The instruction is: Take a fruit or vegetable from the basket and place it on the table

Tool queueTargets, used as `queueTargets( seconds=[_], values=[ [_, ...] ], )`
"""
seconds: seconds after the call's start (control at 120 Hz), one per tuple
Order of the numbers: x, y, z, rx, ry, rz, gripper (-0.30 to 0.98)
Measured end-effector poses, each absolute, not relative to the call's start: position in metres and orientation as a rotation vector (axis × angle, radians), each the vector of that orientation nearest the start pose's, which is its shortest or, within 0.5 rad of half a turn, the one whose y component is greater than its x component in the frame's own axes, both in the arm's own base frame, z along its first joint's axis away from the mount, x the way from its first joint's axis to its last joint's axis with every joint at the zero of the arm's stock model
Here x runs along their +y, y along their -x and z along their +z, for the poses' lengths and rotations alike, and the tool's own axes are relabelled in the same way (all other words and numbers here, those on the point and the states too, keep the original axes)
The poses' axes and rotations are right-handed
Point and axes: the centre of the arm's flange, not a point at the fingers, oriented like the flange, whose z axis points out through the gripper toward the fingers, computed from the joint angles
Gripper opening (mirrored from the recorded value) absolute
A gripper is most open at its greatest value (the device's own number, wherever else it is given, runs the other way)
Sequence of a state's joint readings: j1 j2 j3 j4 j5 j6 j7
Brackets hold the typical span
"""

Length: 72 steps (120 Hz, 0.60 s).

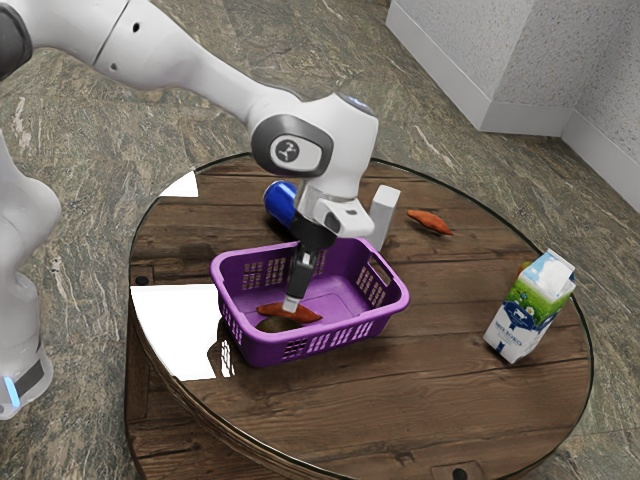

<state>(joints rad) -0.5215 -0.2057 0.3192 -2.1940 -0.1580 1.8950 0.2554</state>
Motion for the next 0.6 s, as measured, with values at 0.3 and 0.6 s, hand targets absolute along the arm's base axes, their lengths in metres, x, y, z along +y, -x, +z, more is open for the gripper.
queueTargets(
  seconds=[0.3, 0.6],
  values=[
    [-0.098, -0.473, 0.444, 0.673, 3.272, 0.212, 0.55],
    [-0.101, -0.476, 0.431, 0.683, 3.258, 0.242, 0.55]
  ],
)
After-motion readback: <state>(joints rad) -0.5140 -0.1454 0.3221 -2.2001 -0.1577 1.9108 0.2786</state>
